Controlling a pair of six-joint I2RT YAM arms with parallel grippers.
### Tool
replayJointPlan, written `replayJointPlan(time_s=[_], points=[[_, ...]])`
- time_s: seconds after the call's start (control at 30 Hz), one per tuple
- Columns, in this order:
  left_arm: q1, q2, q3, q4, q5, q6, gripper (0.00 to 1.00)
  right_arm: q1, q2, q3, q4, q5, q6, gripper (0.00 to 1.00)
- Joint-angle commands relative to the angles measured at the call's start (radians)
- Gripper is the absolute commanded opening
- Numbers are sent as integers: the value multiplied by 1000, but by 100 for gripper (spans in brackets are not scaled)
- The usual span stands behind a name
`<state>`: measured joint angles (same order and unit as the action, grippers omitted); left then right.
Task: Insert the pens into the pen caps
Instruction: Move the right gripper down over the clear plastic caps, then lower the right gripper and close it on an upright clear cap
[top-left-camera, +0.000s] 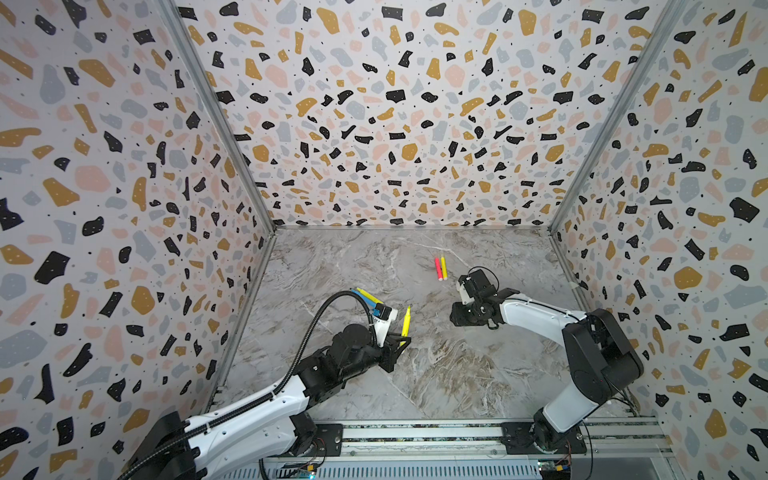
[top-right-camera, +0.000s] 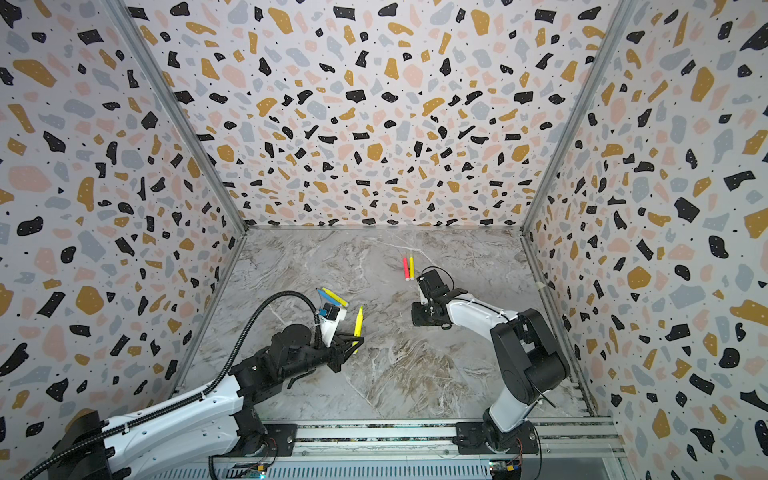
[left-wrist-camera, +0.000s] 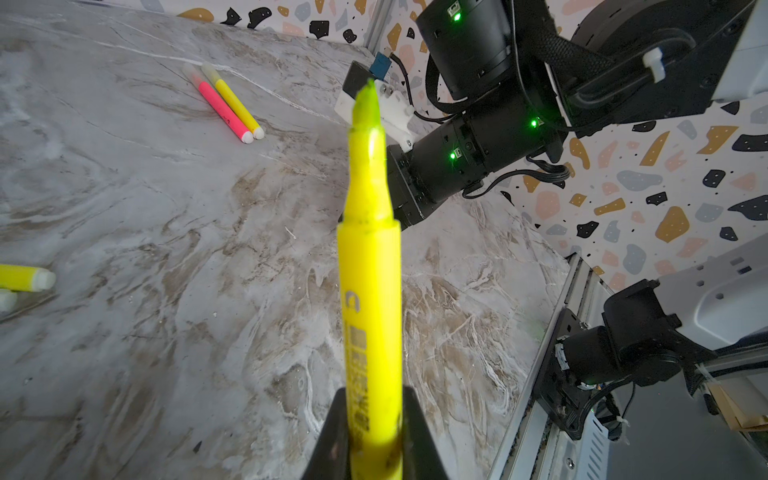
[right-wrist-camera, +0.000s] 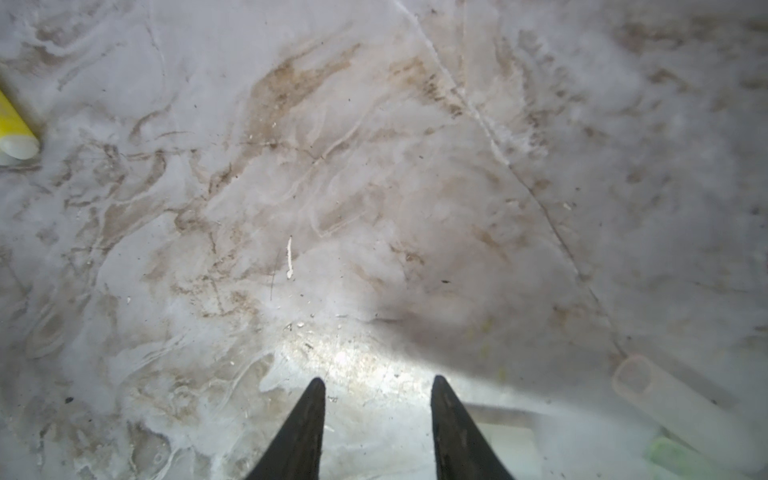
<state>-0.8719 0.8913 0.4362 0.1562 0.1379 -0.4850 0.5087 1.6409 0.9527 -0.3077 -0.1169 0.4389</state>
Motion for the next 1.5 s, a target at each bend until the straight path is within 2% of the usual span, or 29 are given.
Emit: replayJointPlan(time_s=[0.0,0.83,1.2,1.47], points=[[-5,-5,13,26,-11,14,0,-1,-4,-9,-21,15,-13,43],[-5,0,-3,46,-9,8,0,20,-65,-143,-2,18,7,42],[-5,3,-1,46,-9,6,0,30,-155,-94,-62,39,6,42],[-5,4,6,41,-11,7,0,32,-176,-27,-130,138,10,42]])
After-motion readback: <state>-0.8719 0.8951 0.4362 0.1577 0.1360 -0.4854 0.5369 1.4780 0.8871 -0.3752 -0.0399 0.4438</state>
